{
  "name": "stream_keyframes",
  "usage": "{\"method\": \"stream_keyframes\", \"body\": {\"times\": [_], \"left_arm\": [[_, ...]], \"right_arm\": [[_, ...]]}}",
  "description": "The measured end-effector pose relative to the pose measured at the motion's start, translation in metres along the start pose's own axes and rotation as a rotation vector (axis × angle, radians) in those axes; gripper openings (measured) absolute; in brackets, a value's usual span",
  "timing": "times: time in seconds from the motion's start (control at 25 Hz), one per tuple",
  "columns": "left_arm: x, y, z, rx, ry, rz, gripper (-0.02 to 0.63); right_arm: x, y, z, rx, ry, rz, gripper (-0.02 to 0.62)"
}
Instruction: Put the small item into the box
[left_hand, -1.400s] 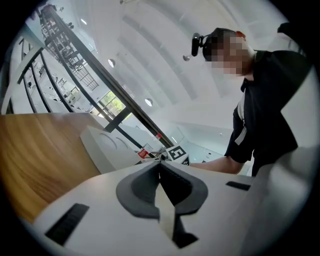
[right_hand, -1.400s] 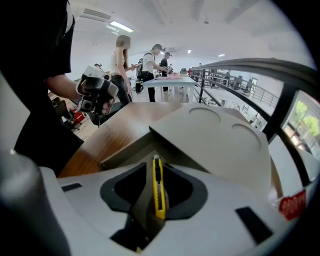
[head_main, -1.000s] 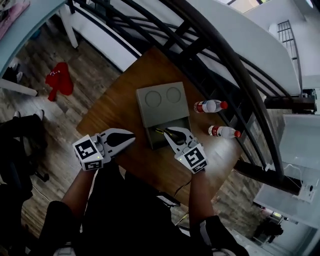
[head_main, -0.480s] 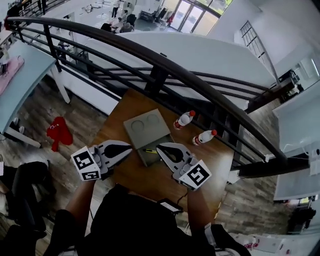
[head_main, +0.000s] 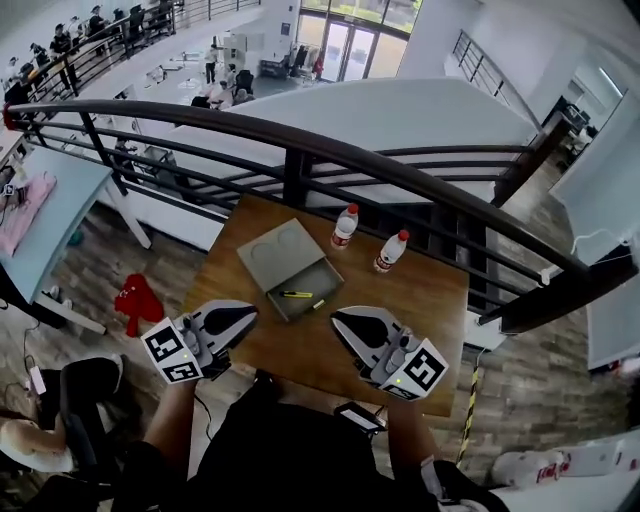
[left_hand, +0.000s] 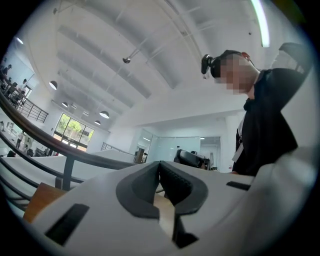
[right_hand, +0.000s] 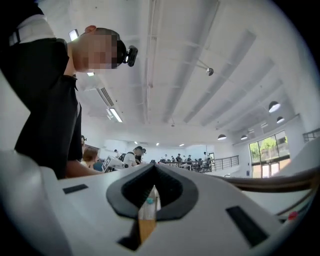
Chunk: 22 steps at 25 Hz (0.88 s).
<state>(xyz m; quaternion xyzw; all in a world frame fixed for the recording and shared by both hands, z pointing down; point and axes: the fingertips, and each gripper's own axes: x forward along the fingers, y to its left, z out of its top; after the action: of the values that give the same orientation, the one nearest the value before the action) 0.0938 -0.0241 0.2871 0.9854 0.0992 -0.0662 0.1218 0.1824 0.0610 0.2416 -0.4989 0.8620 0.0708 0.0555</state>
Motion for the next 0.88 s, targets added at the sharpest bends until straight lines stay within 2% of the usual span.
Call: {"method": "stream_keyframes", "body": {"times": [0.12,0.32,0.44,0.6,0.88], "left_arm": [[0.019,-0.041,-0.018,0.001,0.028,0.003,0.017],[-0.024,-0.044,-0.023,-0.033,0.074,-0.015,0.017],[-0.017,-0.073,-0.038,-0.045,0.091,-0.022,0.017],[0.002,-0.103,-0.053,-0.065,0.085,-0.039,0.017],[-0.012,-0.128,-0.039,-0.061,0.04,-0.173,0.017]], "right_arm": [[-0.052,0.018,0.001,0.038,-0.05,0.001,0.011],[-0.031,0.062,-0.029,0.142,-0.046,0.044,0.011],[-0.061,0.076,-0.039,0.179,-0.044,0.044,0.011],[-0.094,0.083,-0.032,0.176,-0.049,0.038,0.011],[-0.069,0.12,-0.017,0.142,-0.002,0.02,0.011]]}}
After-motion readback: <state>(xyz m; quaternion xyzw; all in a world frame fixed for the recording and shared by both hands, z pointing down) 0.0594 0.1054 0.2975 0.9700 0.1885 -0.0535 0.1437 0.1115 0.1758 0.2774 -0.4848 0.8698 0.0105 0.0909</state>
